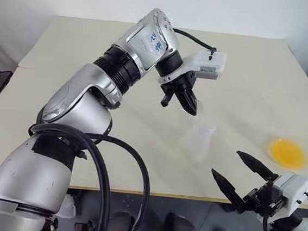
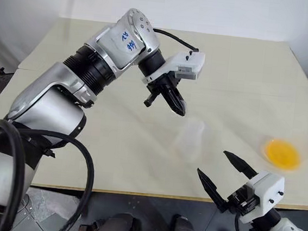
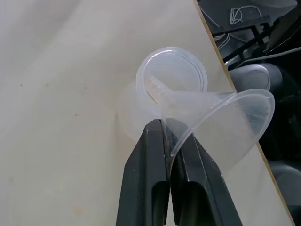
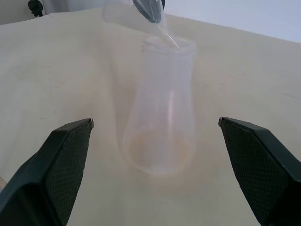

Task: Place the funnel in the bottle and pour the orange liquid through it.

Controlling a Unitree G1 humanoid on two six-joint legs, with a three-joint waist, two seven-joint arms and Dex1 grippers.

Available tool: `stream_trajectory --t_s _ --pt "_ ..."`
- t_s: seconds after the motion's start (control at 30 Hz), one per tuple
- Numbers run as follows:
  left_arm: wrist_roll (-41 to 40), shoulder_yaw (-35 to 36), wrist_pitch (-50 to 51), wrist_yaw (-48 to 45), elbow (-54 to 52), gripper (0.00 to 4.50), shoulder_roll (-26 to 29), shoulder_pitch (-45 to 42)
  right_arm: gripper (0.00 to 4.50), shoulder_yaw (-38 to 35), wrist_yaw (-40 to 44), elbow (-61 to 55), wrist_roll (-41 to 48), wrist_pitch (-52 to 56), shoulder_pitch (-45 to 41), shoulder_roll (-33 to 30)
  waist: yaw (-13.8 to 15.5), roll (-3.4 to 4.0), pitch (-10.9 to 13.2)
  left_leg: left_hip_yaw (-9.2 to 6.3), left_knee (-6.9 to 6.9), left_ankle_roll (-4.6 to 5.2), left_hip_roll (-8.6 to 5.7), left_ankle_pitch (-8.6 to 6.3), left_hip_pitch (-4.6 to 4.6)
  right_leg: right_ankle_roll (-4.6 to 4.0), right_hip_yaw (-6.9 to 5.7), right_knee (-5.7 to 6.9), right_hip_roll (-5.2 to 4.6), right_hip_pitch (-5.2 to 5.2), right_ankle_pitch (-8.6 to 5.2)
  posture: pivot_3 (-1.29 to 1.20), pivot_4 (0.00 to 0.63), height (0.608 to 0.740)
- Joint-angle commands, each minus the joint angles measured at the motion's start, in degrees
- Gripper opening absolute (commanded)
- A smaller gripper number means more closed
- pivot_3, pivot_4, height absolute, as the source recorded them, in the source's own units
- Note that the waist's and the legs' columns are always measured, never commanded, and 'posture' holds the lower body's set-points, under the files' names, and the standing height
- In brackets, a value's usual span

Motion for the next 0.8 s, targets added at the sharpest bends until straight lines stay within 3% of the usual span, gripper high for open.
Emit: stream_trajectory --t_s 0.03,0.43,0.8 --pt "-1.1 -0.8 -2.3 -6.4 0.4 0.04 -0.6 -3.4 4.5 -0.3 -0.4 -1.9 0.1 -1.6 0.4 0.6 0.0 0.0 0.0 0.01 0.0 0.01 -0.01 0.0 -0.01 0.0 0.0 0.0 0.0 -0.01 0.0 0.0 0.15 0.74" --pt "-6.6 -7.3 -5.3 -6.4 -1.8 0.04 -0.4 -5.7 4.5 0.6 -0.5 -1.8 -0.9 -2.5 1.1 1.4 0.0 0.0 0.0 0.02 0.0 0.03 0.0 0.0 -0.02 0.0 0.01 0.01 0.0 -0.04 0.0 0.0 0.15 0.74" --pt "-6.6 -9.4 -9.9 -6.4 0.8 0.04 -3.1 -7.8 4.5 0.9 -0.4 -2.0 -1.7 -3.0 1.8 2.1 0.0 0.0 0.0 0.04 0.0 0.06 -0.02 0.0 -0.03 0.0 0.02 0.01 0.0 -0.04 0.0 0.0 0.15 0.74"
